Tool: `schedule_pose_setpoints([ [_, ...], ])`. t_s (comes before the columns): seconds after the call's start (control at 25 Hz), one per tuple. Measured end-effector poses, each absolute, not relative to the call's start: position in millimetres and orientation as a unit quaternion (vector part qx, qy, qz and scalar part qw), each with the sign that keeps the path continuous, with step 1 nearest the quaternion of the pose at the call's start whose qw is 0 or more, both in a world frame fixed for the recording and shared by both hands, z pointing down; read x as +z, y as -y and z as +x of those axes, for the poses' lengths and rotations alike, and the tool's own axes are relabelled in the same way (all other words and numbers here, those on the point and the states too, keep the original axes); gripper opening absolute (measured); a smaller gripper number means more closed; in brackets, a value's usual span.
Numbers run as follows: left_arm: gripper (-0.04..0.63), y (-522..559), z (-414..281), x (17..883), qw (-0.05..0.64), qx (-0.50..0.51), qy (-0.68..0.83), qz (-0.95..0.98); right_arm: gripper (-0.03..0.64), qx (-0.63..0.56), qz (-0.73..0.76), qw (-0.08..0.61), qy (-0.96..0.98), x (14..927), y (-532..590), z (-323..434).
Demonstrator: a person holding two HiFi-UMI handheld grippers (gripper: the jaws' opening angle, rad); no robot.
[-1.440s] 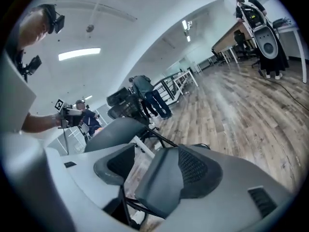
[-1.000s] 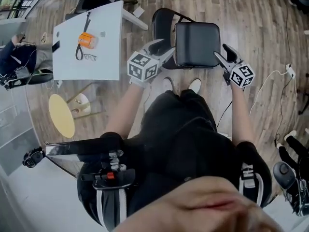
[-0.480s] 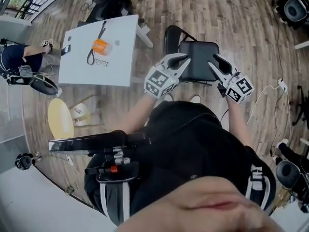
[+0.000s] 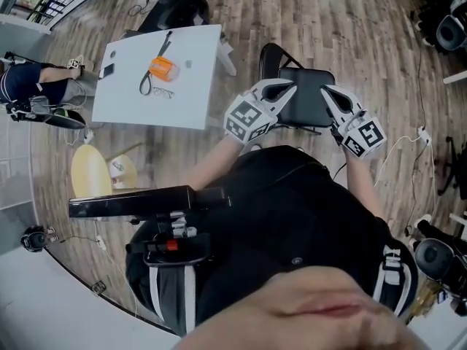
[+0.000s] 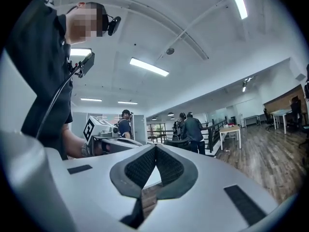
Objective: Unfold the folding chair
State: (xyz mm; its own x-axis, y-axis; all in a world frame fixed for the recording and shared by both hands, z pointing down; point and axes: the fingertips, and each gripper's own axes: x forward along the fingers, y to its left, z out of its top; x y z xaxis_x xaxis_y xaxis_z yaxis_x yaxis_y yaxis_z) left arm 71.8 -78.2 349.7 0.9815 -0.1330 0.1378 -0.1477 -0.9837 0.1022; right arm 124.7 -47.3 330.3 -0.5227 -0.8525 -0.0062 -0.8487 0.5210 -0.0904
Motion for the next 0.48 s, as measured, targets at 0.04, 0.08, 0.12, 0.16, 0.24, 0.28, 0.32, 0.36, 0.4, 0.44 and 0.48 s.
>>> schedule_pose_setpoints([
  [0.04, 0.005, 79, 70, 348, 0.054, 0.064, 0.069, 0.994, 0.008, -0.037, -0.487, 0.026, -0.872, 328, 48, 121],
  [0.08, 0.005, 80, 69, 346, 0.052, 0.062, 0.068, 0.994, 0.008, -0.036, -0.487, 0.027, -0.872, 327, 50, 118],
  [0.12, 0.005, 81, 68, 344, 0.051, 0.060, 0.067, 0.995, 0.008, -0.034, -0.487, 0.028, -0.872, 325, 52, 115],
  [0.16, 0.005, 82, 67, 343, 0.050, 0.058, 0.066, 0.995, 0.008, -0.033, -0.487, 0.028, -0.873, 324, 53, 113],
  [0.24, 0.005, 84, 65, 340, 0.051, 0.055, 0.066, 0.995, 0.008, -0.030, -0.486, 0.025, -0.873, 322, 56, 108],
  [0.28, 0.005, 86, 63, 340, 0.051, 0.053, 0.065, 0.995, 0.008, -0.028, -0.486, 0.023, -0.873, 321, 57, 106],
  [0.32, 0.005, 87, 62, 339, 0.052, 0.052, 0.065, 0.995, 0.008, -0.026, -0.486, 0.021, -0.874, 320, 58, 104],
  [0.36, 0.005, 88, 62, 339, 0.052, 0.050, 0.064, 0.995, 0.008, -0.023, -0.486, 0.019, -0.873, 319, 59, 102],
  [0.4, 0.005, 88, 61, 339, 0.053, 0.049, 0.063, 0.995, 0.008, -0.021, -0.487, 0.017, -0.873, 319, 60, 101],
  [0.44, 0.005, 88, 61, 339, 0.053, 0.048, 0.062, 0.995, 0.008, -0.020, -0.487, 0.016, -0.873, 319, 60, 101],
  [0.48, 0.005, 88, 61, 340, 0.053, 0.048, 0.061, 0.996, 0.008, -0.020, -0.488, 0.017, -0.872, 319, 61, 101],
])
